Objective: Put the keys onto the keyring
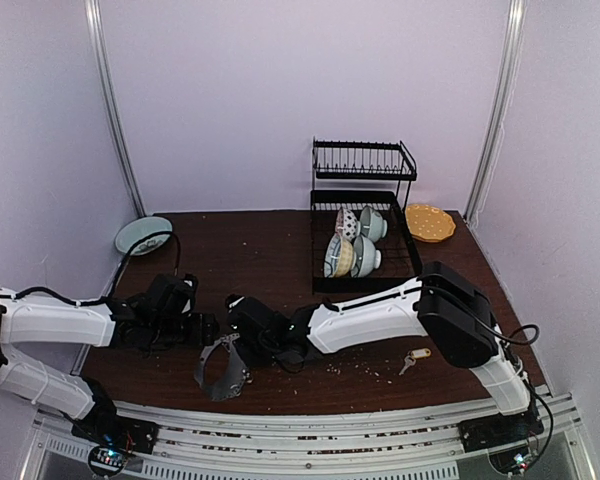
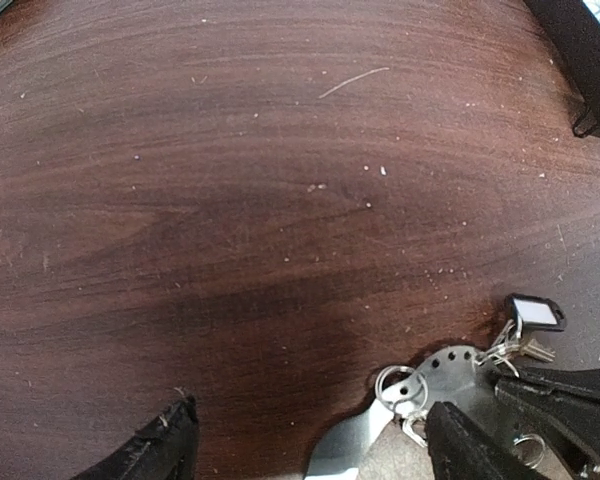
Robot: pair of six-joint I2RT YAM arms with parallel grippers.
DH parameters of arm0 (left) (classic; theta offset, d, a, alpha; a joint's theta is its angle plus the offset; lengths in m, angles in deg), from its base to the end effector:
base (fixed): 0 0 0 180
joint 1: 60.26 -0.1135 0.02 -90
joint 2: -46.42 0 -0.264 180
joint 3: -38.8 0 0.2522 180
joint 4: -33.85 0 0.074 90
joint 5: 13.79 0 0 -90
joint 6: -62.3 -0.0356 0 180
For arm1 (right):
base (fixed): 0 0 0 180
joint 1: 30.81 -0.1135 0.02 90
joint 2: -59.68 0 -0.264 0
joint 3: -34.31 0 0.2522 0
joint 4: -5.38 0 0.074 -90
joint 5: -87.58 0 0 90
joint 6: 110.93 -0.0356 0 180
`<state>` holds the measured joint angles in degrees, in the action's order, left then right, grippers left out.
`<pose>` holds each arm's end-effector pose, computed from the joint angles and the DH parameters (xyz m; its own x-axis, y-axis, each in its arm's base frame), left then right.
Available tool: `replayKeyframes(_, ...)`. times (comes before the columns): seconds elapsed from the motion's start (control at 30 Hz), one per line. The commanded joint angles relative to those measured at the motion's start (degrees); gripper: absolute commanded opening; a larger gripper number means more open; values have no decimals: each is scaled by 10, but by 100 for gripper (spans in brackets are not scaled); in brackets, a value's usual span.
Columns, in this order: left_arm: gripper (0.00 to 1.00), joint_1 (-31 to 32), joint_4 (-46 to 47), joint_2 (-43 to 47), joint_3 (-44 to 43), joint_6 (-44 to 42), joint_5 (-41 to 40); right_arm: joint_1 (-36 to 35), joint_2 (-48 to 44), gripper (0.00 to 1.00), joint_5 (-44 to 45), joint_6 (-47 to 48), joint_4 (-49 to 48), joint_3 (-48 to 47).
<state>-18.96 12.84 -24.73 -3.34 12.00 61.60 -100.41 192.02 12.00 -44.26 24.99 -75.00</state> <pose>0.1749 -0.1417 0.1579 -0.7731 -0.1436 -0.6178 0.0300 0.9647 -0.2617 0.1860 0.4747 0.1365 -0.5510 -0.3813 -0.7423 -0.6814 0.7191 0.1364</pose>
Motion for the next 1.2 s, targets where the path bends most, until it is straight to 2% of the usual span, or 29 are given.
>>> replayKeyframes(0.0,81,-2,24,-2,-2,-14,0,3,5,0,22,-1,18,-10)
replayKeyframes(0.17,82,-2,34,15,-1,-33,12,3,-22,0,-2,6,15,-6)
replayKeyframes(0.43,80,-2,56,82,-21,-79,42,18,-147,0,-89,29,-63,79)
replayKeyframes(0.6,77,1,118,165,-2,-115,96,35,-260,0,-155,37,-148,178)
replayKeyframes(0.8,71,5,213,248,28,-151,181,52,-362,0,-194,44,-188,244)
replayKeyframes(1.07,69,33,283,241,18,-198,344,62,-471,0,-194,46,-237,302)
replayKeyframes(1.17,72,82,336,233,31,-223,317,61,-491,0,-180,35,-259,314)
